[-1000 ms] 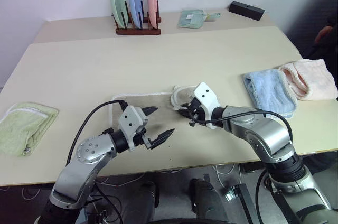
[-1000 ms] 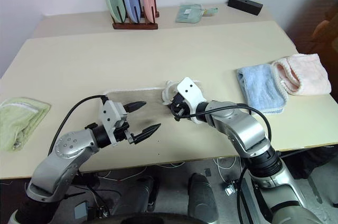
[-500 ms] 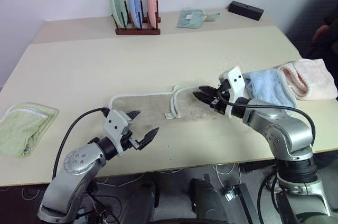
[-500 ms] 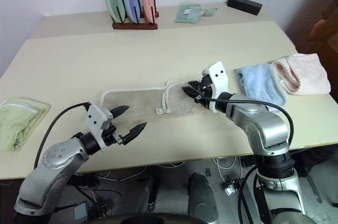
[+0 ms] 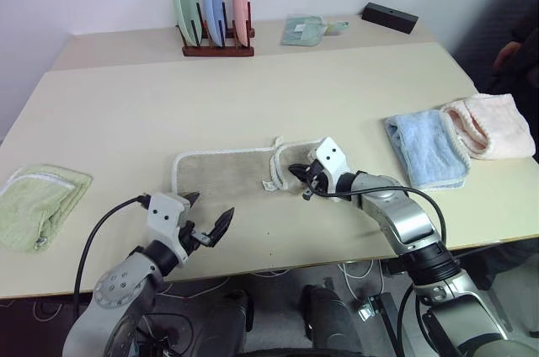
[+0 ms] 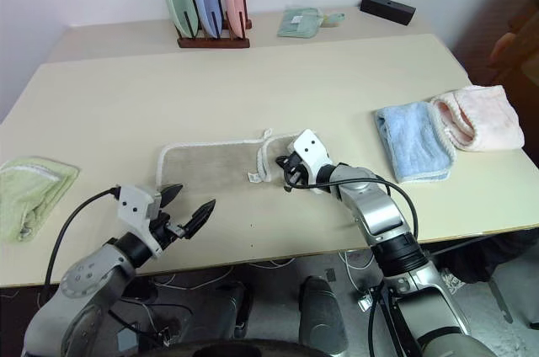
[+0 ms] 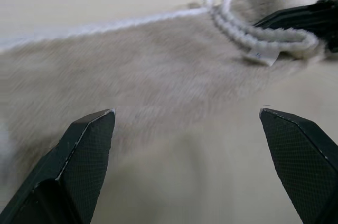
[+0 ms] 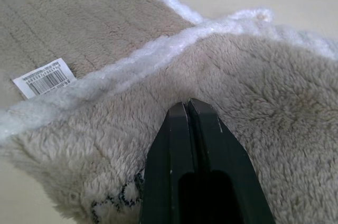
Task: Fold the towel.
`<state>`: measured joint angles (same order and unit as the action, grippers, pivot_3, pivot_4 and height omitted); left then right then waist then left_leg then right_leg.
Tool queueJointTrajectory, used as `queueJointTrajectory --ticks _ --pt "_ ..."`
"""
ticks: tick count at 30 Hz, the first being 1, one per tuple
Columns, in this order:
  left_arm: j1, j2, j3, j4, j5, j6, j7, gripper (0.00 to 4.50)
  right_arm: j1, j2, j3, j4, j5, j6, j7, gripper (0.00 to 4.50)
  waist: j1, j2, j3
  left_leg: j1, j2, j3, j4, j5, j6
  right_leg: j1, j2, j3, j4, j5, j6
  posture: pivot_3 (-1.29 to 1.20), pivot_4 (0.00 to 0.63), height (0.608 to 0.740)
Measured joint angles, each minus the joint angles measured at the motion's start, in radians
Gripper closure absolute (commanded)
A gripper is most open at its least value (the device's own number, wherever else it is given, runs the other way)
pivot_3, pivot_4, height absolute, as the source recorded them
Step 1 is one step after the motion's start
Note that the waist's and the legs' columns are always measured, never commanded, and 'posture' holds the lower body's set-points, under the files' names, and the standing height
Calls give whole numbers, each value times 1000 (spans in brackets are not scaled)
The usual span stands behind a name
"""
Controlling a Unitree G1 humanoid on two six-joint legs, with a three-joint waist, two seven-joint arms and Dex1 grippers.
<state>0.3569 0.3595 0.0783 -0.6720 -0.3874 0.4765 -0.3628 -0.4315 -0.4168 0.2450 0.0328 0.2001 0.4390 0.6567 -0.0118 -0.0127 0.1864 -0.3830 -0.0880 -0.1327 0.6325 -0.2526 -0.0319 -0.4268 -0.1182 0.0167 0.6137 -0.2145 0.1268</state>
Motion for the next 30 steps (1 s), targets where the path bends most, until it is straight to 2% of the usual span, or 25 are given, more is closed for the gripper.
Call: queueJointTrajectory --ticks 3,6,9,13,18,22,25,30 --pt "65 -50 52 -41 -78 35 31 0 -9 -30 -20 -12 11 -23 59 3270 0 0 0 -1 0 -1 0 0 0 0 -1 0 0 0 0 0 150 738" --pt "109 -132 124 -60 -247 125 104 0 -54 -98 -29 -61 9 -101 146 1722 1 0 1 -1 0 -1 0 0 0 0 0 0 0 0 0 0 150 738" --pt "96 -186 175 -61 -403 200 200 0 -95 -114 -27 -121 13 -143 212 229 1 0 1 -1 0 -1 0 0 0 0 0 -2 0 0 0 0 150 738" --pt "26 -227 207 -48 -557 286 364 0 -98 -103 -11 -177 19 -152 255 229 7 0 0 -1 0 -2 1 0 0 0 -1 -1 0 0 0 0 150 738" --pt "-112 -301 268 39 -776 297 583 0 -96 -95 5 -189 12 -165 266 229 21 0 0 0 0 -3 2 0 0 1 0 -1 1 0 0 0 150 738" --pt "-217 -303 285 115 -857 285 698 0 -89 -93 18 -227 11 -172 277 229 25 0 0 0 -1 -1 2 0 -1 1 0 0 1 0 -1 0 150 738" --pt "-248 -300 290 145 -887 274 736 827 -78 -97 18 -242 10 -172 281 167 25 0 -1 1 -1 -1 1 0 -1 1 0 0 0 0 -1 0 150 738" --pt "-291 -293 289 218 -890 254 780 3357 -46 -103 22 -287 9 -170 282 167 26 0 0 1 -1 0 2 1 -1 2 0 0 0 0 -1 0 150 738"
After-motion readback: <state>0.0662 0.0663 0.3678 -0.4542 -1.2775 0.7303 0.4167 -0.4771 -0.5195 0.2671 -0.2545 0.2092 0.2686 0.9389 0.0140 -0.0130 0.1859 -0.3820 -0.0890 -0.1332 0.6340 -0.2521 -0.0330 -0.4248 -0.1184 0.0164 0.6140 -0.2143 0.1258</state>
